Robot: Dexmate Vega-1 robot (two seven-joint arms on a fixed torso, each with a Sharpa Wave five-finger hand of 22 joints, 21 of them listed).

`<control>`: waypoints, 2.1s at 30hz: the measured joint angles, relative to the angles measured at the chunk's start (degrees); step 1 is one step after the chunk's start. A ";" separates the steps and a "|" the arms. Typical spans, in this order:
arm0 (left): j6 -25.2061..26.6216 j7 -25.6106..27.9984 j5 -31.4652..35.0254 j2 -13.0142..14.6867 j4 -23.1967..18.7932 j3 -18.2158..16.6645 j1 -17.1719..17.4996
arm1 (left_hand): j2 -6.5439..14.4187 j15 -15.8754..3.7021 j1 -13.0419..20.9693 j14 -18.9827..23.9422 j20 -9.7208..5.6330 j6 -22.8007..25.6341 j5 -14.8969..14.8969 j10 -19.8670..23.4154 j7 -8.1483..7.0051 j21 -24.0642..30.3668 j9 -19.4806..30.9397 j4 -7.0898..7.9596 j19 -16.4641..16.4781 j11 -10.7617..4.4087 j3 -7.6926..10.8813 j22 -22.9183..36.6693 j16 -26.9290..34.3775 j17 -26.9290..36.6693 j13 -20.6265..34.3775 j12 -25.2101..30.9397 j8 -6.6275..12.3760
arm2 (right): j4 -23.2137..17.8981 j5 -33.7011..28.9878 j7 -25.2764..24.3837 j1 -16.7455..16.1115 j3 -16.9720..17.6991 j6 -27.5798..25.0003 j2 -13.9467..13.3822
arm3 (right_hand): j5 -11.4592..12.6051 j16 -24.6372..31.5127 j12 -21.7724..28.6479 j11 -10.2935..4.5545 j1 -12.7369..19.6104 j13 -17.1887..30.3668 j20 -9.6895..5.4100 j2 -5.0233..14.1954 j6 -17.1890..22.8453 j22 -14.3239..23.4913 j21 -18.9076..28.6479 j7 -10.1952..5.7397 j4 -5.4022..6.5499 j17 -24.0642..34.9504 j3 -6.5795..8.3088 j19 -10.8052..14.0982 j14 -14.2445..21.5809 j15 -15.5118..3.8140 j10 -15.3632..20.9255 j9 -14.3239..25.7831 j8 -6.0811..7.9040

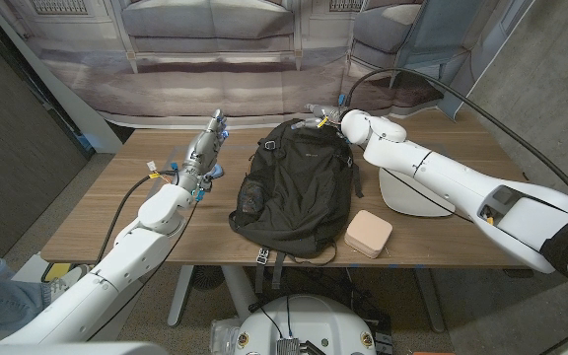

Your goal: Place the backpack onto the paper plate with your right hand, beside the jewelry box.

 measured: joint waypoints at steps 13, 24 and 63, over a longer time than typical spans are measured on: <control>0.50 0.05 -0.02 0.24 -0.42 0.05 0.03 | 0.00 0.03 0.00 0.49 0.20 0.24 0.00 0.38 -0.24 0.00 0.00 0.00 0.20 -0.03 0.00 0.00 0.00 0.00 0.00 0.00 0.00 | 2.35 -0.01 2.81 1.94 -1.45 0.01 0.49 | 0.45 0.00 0.00 -0.31 -0.01 0.00 0.13 -0.45 -0.10 0.00 -0.21 -0.10 0.17 0.00 -0.16 -1.11 -0.07 -0.09 -0.30 0.00 0.44; 0.87 0.31 0.06 0.56 -1.22 0.05 0.51 | 0.00 -0.04 0.00 0.56 0.80 0.72 0.00 0.58 -0.10 0.00 0.00 0.00 0.18 -0.24 0.01 0.00 0.00 0.00 0.00 0.00 0.00 | 3.85 0.04 4.59 3.01 -2.49 -0.30 0.93 | 0.90 0.00 0.00 -0.32 0.38 0.00 -0.19 -0.84 -0.09 0.00 -0.21 -0.10 0.02 0.00 -0.31 -1.41 -0.07 -0.09 -0.30 0.00 0.44; 0.32 0.40 -0.22 0.63 -0.92 -0.51 1.79 | 0.22 -0.16 0.22 1.07 1.33 1.22 0.00 1.19 -0.21 0.00 0.00 -0.01 0.28 -0.24 -0.47 0.00 0.00 0.00 0.00 0.00 0.00 | 12.83 -0.36 6.16 6.71 -6.31 1.10 4.81 | 3.37 1.37 2.32 -1.54 3.11 0.00 -0.19 -2.02 -0.28 0.12 1.50 0.10 -0.46 0.00 -0.79 3.12 3.45 -1.92 3.40 0.00 0.88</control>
